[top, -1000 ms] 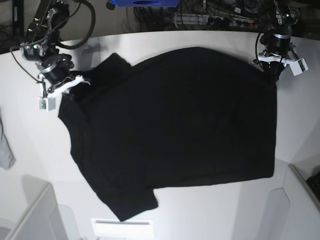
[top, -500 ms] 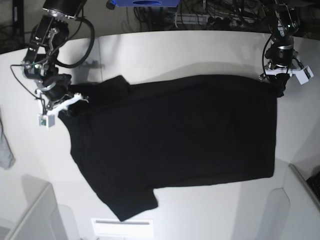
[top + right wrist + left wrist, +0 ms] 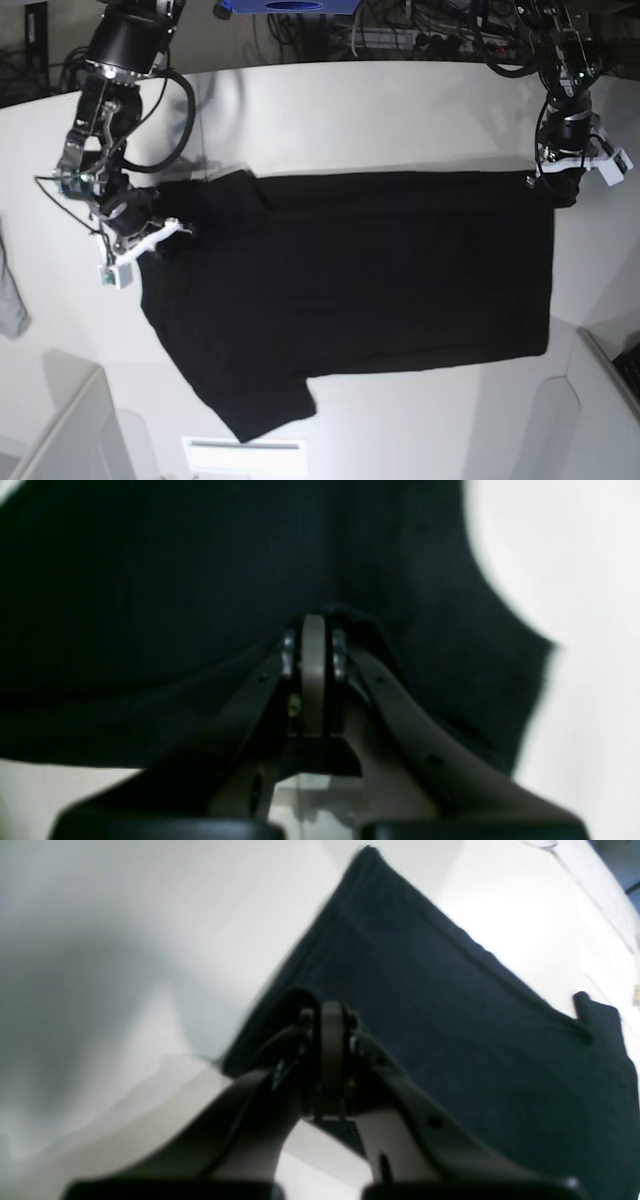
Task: Fold the T-shirt properly
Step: 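Lift the shoulder corners and pull them toward the hem, then lay the held shoulder edge down and release both grippers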
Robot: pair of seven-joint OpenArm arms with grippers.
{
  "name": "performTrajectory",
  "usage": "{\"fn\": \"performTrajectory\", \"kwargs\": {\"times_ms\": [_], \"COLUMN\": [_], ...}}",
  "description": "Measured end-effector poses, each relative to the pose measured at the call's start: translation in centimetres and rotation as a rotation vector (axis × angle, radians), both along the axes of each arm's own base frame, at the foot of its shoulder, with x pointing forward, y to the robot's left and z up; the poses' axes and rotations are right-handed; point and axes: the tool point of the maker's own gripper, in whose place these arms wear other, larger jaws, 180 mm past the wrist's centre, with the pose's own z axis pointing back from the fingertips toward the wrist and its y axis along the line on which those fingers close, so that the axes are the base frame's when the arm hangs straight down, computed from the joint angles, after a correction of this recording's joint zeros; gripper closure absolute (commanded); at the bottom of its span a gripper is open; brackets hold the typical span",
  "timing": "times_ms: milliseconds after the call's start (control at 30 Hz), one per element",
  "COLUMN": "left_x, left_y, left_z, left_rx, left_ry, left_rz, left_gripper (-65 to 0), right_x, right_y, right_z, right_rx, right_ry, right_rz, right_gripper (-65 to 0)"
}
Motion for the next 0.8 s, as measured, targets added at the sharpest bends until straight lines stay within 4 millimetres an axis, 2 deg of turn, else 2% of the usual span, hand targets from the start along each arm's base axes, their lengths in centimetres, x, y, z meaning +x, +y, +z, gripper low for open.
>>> {"fn": "performTrajectory", "kwargs": {"times_ms": [100,367,633,733,800], "left_x": [0.3,0.5,2.4,2.3,2.5], "left_y": [0.3,1.2,1.7,1.9,2.3], "left_z": [0.0,-2.0,-1.0,-2.6,-2.8], "left_rx": [0.001,-0.021,-0.016,-0.071,-0.087], "left_ry": [-0.002,0.033,-0.007,0.084,0.09], "left_rz": [0.002,0.032,0.031,0.041,0.066], "left_gripper": [0.0,0.0,0.0,0.0,0.0], "right_x": [0.8,2.5,4.2,4.7,5.0], "right_y": [0.2,0.2,0.3,0.4,0.4], "right_z": [-0.1,-0.5,-0.4,-0.2,-0.2], "right_rx": [0.003,0.021,0.041,0.048,0.052], "right_ry": [0.004,0.016,0.022,0.016,0.017], "right_rz": [0.007,0.006,0.004,0.004,0.004], "right_gripper": [0.0,0.0,0.0,0.0,0.0]}}
